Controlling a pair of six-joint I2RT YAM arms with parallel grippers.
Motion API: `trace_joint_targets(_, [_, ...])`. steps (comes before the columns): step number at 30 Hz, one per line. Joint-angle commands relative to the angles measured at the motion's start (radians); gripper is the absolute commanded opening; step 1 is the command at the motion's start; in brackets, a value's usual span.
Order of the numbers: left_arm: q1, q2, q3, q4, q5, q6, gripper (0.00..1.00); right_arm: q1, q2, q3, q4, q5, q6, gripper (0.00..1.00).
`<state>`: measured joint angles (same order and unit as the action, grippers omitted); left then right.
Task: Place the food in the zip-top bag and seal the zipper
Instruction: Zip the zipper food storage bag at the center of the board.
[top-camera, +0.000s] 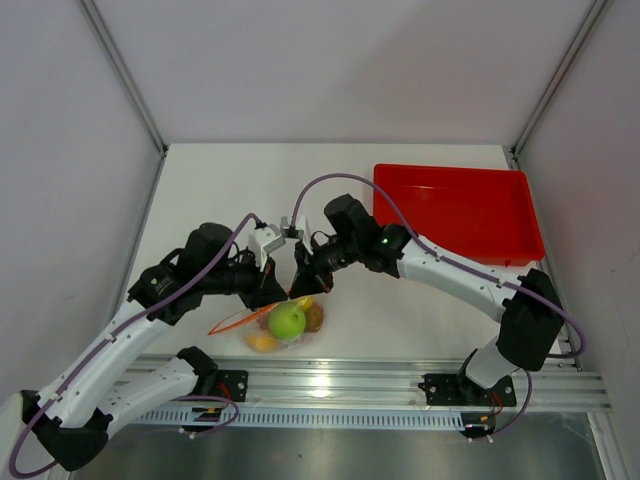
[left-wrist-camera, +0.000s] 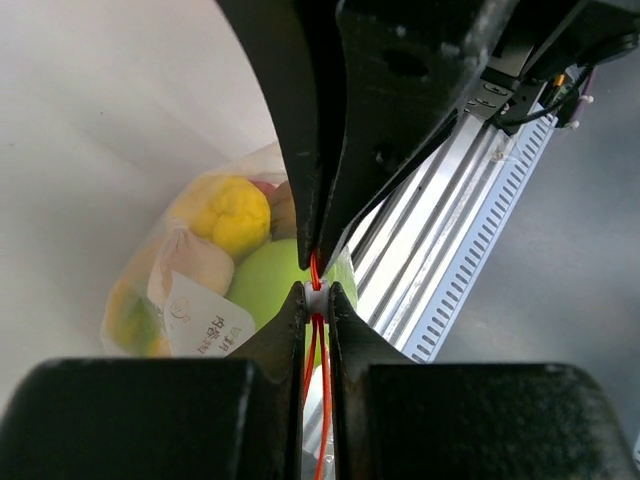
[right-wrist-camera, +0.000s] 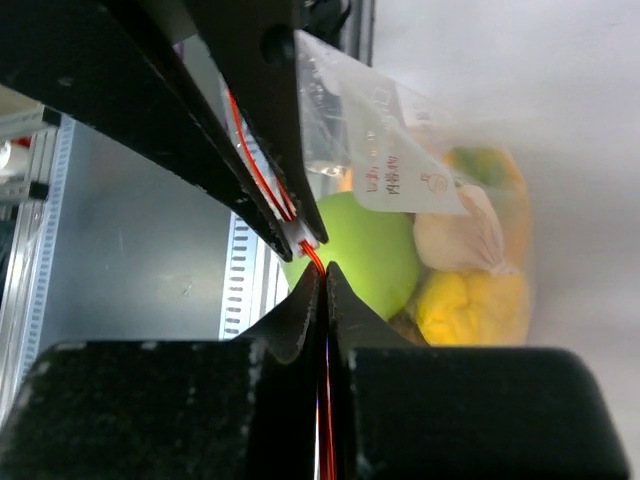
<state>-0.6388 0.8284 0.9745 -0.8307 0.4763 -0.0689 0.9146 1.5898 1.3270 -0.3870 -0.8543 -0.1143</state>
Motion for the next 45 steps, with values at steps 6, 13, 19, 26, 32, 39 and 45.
trace_joint_targets(6, [-0.004, -0.052, 0.007, 0.024, -0.01, -0.006, 0.01, -0.094, -0.143, -0.204, 0.266, 0.19, 0.202, 0.0])
trace_joint_targets(13, [-0.004, -0.063, 0.006, 0.027, -0.036, -0.005, 0.01, -0.137, -0.226, -0.299, 0.281, 0.231, 0.222, 0.0])
trace_joint_targets(19, [-0.004, -0.084, -0.002, 0.03, -0.062, -0.005, 0.0, -0.192, -0.304, -0.371, 0.287, 0.248, 0.235, 0.0])
trace_joint_targets(26, [-0.002, -0.095, -0.008, 0.031, -0.099, -0.005, 0.01, -0.237, -0.378, -0.43, 0.254, 0.282, 0.237, 0.0])
trace_joint_targets(32, [-0.004, -0.112, -0.017, 0.044, -0.157, -0.012, 0.01, -0.264, -0.445, -0.485, 0.232, 0.307, 0.243, 0.0])
trace_joint_targets(39, [-0.004, -0.169, -0.02, 0.047, -0.29, -0.038, 0.02, -0.273, -0.493, -0.511, 0.185, 0.337, 0.235, 0.0])
trace_joint_targets(45, [-0.004, -0.253, -0.046, 0.054, -0.416, -0.055, 0.05, -0.273, -0.511, -0.531, 0.188, 0.339, 0.251, 0.0])
